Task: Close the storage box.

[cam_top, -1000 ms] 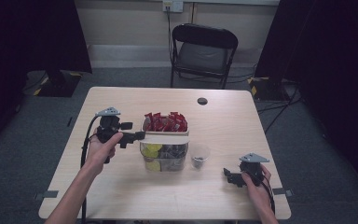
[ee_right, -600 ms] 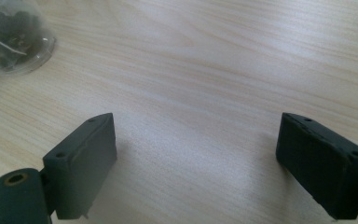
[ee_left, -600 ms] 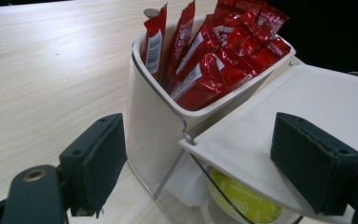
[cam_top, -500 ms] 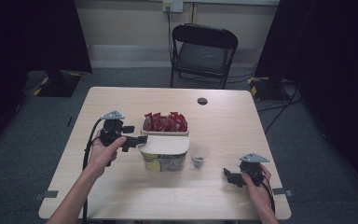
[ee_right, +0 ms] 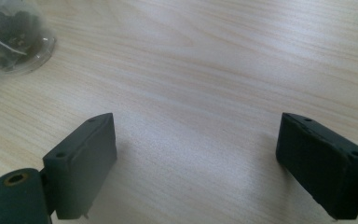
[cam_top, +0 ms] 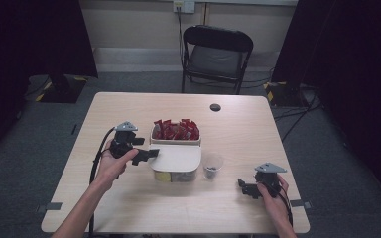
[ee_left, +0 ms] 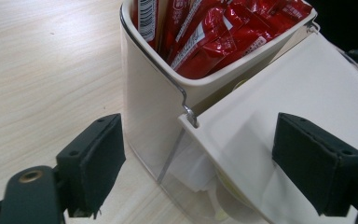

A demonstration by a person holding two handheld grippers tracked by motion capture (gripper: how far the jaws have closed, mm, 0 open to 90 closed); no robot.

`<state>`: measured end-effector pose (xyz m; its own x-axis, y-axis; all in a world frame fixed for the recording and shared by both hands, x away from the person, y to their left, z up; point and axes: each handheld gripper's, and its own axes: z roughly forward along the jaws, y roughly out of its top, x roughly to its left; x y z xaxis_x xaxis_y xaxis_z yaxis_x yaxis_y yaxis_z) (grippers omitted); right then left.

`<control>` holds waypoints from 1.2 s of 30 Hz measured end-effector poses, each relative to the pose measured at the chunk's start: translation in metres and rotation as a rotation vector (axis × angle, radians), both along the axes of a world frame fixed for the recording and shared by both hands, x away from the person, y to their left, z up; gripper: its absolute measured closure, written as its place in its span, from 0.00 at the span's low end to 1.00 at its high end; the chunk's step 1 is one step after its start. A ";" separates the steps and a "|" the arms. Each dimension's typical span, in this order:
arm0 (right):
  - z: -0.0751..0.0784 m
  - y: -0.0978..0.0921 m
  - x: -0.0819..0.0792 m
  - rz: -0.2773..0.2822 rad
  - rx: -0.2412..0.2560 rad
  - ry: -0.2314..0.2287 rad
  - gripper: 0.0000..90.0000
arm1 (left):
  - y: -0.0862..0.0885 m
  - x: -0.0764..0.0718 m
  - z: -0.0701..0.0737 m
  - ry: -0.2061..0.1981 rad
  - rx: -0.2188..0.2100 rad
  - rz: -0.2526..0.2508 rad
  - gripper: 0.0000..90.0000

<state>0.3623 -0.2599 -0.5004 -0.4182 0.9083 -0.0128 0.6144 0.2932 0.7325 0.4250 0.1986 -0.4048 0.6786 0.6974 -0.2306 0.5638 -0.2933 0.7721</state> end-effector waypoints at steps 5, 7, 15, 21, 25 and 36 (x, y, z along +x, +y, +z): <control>0.000 0.000 0.000 0.001 0.000 -0.001 0.13 | 0.000 -0.003 0.000 0.006 -0.011 -0.002 0.18; 0.000 0.000 0.000 0.000 0.000 0.000 0.13 | 0.001 -0.004 0.001 0.002 -0.005 -0.009 0.18; 0.000 0.000 0.000 0.001 0.000 -0.001 0.13 | 0.016 -0.011 0.006 -0.019 -0.030 0.014 0.18; 0.000 0.000 0.000 0.000 0.000 0.000 0.13 | 0.029 -0.018 0.008 -0.030 -0.005 0.039 0.18; 0.000 0.000 0.000 0.001 0.000 -0.001 0.13 | 0.039 -0.024 0.005 -0.030 0.049 0.063 0.18; 0.000 0.000 0.000 0.001 0.000 0.000 0.13 | 0.066 -0.041 -0.025 0.009 0.112 0.166 0.18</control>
<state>0.3622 -0.2600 -0.5004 -0.4191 0.9078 -0.0128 0.6138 0.2936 0.7328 0.3840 0.2648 -0.4302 0.5508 0.8209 -0.1512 0.6182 -0.2795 0.7347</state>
